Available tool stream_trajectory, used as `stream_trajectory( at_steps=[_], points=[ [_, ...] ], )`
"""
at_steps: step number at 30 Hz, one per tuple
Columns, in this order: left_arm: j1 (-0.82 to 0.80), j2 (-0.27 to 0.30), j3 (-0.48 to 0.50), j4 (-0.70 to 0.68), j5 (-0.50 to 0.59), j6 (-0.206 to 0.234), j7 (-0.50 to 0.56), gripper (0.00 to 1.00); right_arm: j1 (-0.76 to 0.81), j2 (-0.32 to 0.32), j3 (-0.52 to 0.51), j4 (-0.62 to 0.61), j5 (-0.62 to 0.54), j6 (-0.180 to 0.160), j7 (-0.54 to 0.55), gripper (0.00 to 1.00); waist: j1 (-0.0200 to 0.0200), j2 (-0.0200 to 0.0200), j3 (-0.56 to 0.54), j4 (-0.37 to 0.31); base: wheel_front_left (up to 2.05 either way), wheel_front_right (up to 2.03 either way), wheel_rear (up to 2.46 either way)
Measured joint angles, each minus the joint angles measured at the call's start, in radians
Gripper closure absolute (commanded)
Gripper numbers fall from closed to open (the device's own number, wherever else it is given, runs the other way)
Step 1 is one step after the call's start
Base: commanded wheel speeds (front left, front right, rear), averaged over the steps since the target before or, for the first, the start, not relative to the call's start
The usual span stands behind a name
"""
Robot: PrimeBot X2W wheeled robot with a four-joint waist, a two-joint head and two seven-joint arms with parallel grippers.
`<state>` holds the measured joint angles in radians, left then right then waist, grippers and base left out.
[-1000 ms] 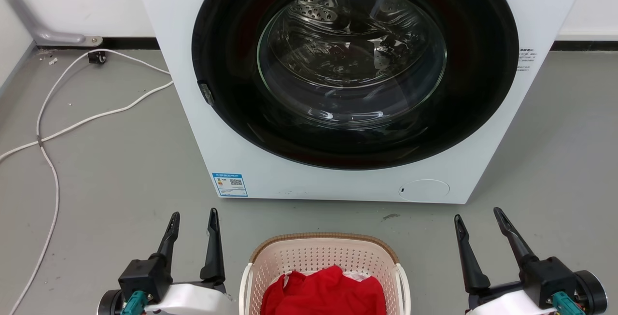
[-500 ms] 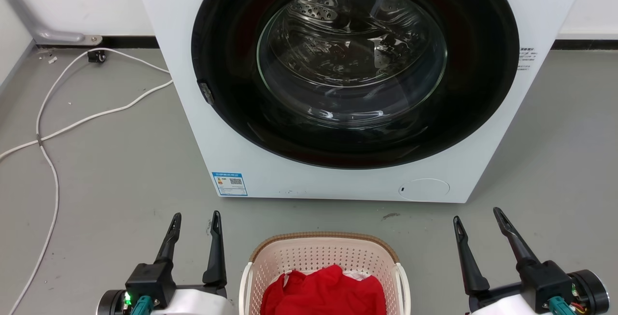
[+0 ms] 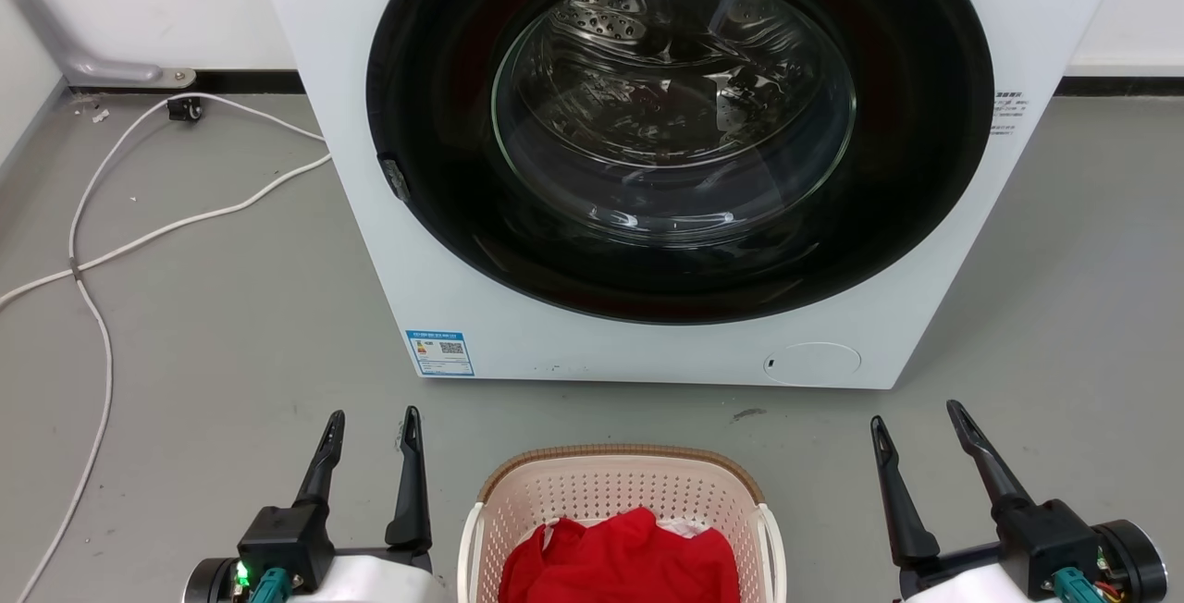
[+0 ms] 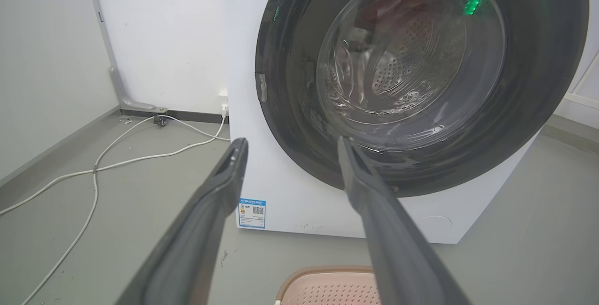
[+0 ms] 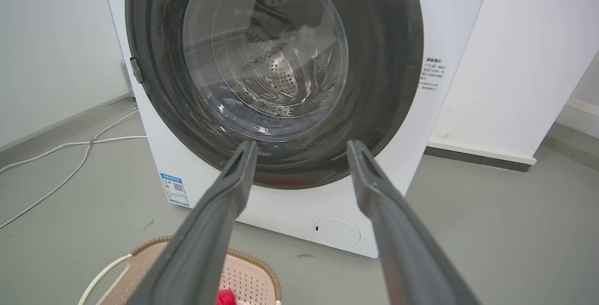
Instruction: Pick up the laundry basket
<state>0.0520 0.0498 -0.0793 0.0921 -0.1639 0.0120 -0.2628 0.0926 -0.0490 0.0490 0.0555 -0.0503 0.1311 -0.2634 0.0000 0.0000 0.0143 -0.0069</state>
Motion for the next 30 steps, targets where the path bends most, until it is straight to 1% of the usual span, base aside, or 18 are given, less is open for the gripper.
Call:
stream_trajectory(
  at_steps=[13,19,25,30],
  points=[
    [0.000,0.000,-0.002,0.002,0.001,0.000,0.000,0.00,0.000,0.000,0.002,0.001,0.003,0.000,0.000,0.00,0.0001,0.0000,0.002,0.004,0.00,0.00,0.00],
    [-0.006,0.000,-0.003,0.032,0.002,-0.006,0.000,0.00,-0.001,0.000,0.014,0.020,0.003,0.000,0.000,0.00,0.0000,0.0000,0.015,0.005,0.00,0.00,0.00],
    [-0.067,0.000,-0.003,0.127,0.012,-0.030,0.000,0.00,-0.046,0.000,0.047,0.121,-0.028,0.000,0.000,0.00,0.0001,0.0000,0.060,0.002,0.00,0.00,0.00],
    [-0.132,0.000,0.011,0.230,0.035,-0.055,0.000,0.00,-0.116,-0.001,0.070,0.250,-0.064,0.000,0.000,0.00,0.0001,0.0000,0.112,-0.002,0.00,0.00,0.00]
  ],
)
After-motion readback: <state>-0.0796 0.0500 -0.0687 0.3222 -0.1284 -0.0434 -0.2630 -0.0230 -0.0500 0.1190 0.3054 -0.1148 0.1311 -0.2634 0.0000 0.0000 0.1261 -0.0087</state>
